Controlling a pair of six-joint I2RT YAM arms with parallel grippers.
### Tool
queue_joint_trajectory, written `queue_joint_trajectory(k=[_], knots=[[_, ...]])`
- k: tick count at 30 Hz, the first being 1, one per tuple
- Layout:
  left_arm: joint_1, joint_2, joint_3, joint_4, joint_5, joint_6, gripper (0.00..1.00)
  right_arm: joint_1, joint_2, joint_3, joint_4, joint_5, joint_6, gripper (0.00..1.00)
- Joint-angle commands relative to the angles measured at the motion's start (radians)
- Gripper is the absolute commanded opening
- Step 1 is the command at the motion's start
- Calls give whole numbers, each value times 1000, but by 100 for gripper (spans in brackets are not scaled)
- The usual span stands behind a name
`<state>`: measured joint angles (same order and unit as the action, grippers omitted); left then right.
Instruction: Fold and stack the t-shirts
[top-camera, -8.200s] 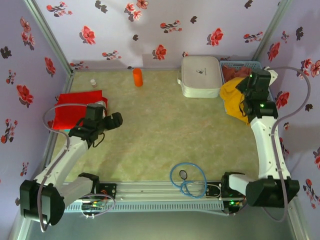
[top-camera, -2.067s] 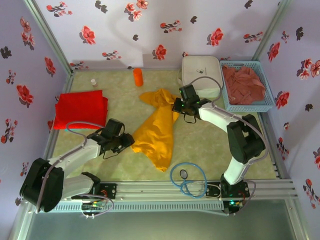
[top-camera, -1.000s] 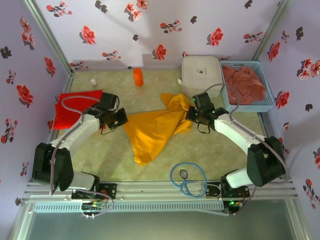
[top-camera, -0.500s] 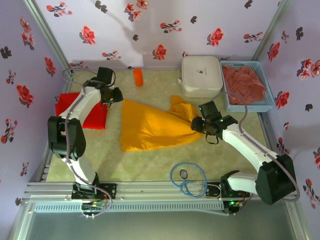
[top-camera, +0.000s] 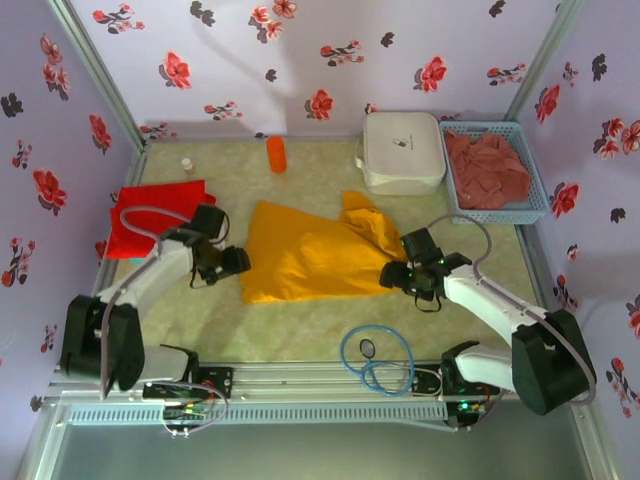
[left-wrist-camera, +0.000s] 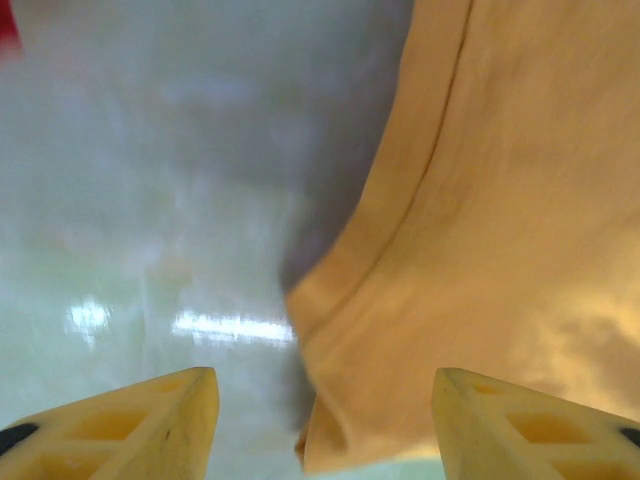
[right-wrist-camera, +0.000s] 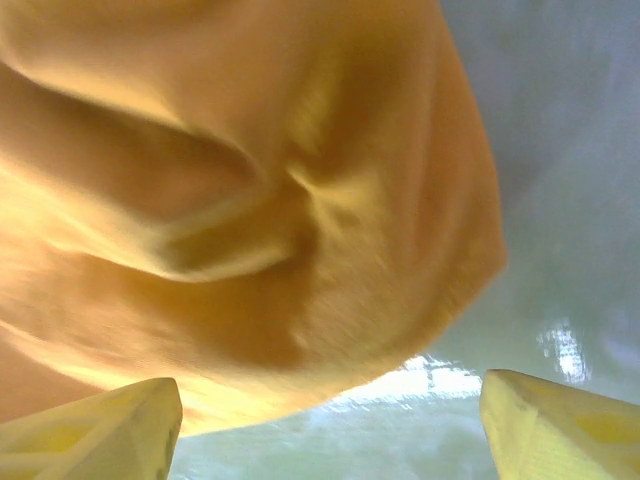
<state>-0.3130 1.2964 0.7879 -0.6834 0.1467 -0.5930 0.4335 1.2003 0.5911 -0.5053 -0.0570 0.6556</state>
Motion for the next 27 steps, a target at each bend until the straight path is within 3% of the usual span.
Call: queue_joint_trajectory(k=[1,10,12,17,19,23,27], knots=[[-56,-79,-100,23,26,-150,61,-4,13,-25,97,-14,48,77],[-223,-32,-230,250,22,-347,60,-4,117,-12,206,20,70,65],[-229,-5,-236,283,-3,-351,54,-4,128,-6,209,16,69,57],[-230,-3,-171,215,-48,-309,11,-4,56,15,112,43,43,25],[-226,-24,-120,149,-65,-284,0,-4,8,38,48,52,25,13],[-199,-39,21,15,-64,-202,0,-5,-56,140,-81,60,-21,2],[-141,-5,161,-49,-44,-113,0,-11,-5,298,-168,60,-71,0]])
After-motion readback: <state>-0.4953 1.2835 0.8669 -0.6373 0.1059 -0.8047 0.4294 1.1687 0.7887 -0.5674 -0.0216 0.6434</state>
